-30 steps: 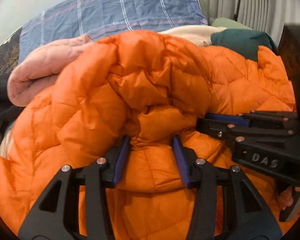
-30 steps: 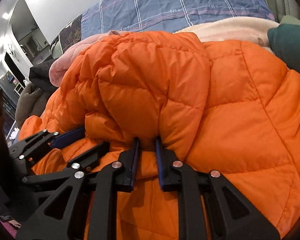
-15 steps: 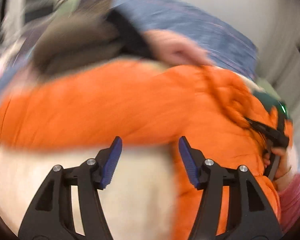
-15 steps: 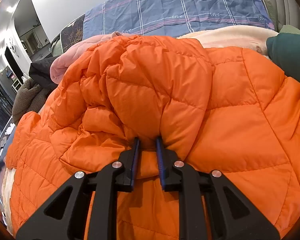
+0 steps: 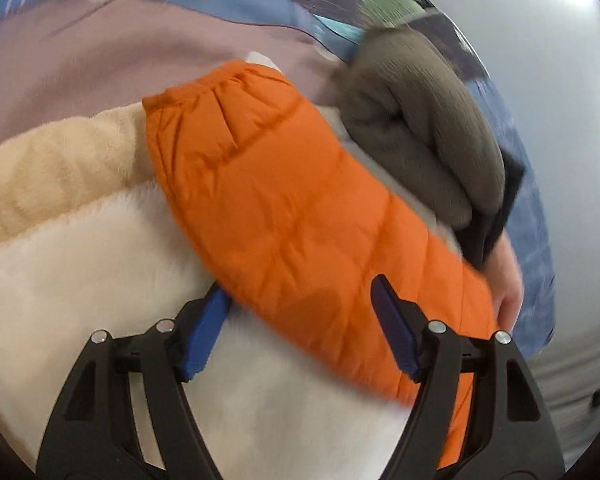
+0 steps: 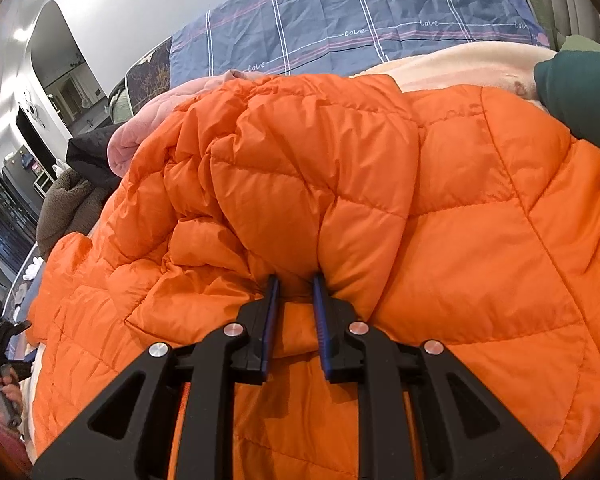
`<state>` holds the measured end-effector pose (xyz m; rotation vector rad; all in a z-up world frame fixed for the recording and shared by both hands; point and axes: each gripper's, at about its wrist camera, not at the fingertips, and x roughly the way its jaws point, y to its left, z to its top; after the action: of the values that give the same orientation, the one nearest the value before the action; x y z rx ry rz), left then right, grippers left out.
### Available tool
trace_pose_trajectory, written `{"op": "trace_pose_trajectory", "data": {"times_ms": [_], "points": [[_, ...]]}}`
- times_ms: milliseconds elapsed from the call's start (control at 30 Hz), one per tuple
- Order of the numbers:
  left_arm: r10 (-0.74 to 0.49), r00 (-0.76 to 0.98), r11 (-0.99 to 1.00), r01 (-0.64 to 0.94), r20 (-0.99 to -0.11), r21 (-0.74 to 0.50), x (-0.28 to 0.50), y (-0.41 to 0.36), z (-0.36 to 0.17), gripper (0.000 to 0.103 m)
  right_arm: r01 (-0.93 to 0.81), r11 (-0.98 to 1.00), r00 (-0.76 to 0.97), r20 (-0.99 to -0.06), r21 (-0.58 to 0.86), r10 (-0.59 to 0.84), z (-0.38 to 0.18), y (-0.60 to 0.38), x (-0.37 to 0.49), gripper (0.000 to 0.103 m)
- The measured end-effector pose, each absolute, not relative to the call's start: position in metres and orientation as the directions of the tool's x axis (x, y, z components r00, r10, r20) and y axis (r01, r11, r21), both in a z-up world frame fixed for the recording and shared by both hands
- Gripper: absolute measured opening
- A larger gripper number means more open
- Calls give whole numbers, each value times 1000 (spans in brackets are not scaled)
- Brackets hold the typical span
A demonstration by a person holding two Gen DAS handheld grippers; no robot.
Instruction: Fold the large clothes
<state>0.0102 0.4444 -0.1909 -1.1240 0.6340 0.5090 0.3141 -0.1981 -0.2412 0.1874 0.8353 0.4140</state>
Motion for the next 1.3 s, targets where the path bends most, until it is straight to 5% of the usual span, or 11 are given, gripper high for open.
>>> {"op": "trace_pose_trajectory", "data": {"times_ms": [33, 100, 167, 300, 433, 633, 733, 867, 1000, 1233, 1300], "points": [[69, 721, 341, -667, -689, -663, 14, 448, -191, 68, -282, 903, 597, -678, 323, 429, -241, -199, 314, 19], [108, 729, 337, -667, -676, -665, 23, 454, -187, 19, -283, 902, 596, -676, 327, 433, -241, -200, 314, 19], [102, 761, 360, -629, -641, -689, 30, 456, -174, 4, -284, 901, 596, -675, 329, 434, -242, -200, 313, 19], [108, 867, 664, -428, -487, -613, 65, 376, -76, 4, -284, 900, 595, -675, 330, 436, -242, -200, 313, 19], [-122, 932, 859, -73, -342, -506, 120, 247, 9, 5, -285, 896, 594, -671, 341, 444, -241, -202, 311, 19], [-420, 836, 892, 309, -353, -330, 184, 59, 26, 10, -281, 884, 591, -658, 374, 466, -240, -208, 309, 19], [-440, 762, 897, 354, -476, -264, 214, -3, -13, 35, -262, 881, 603, -646, 394, 469, -236, -217, 297, 20], [-467, 691, 884, 350, -552, -310, 222, -8, -51, 38, -262, 858, 601, -621, 441, 503, -226, -245, 270, 39], [-391, 716, 919, 269, -579, -288, 207, 30, -71, 45, -236, 850, 604, -614, 471, 508, -217, -267, 257, 42], [-278, 702, 957, 145, -656, -251, 209, 87, -103, 45, -115, 850, 634, -621, 514, 461, -196, -282, 289, 72], [-282, 691, 955, 136, -666, -263, 203, 93, -110, 45, -52, 841, 614, -647, 538, 452, -203, -282, 310, 73]]}}
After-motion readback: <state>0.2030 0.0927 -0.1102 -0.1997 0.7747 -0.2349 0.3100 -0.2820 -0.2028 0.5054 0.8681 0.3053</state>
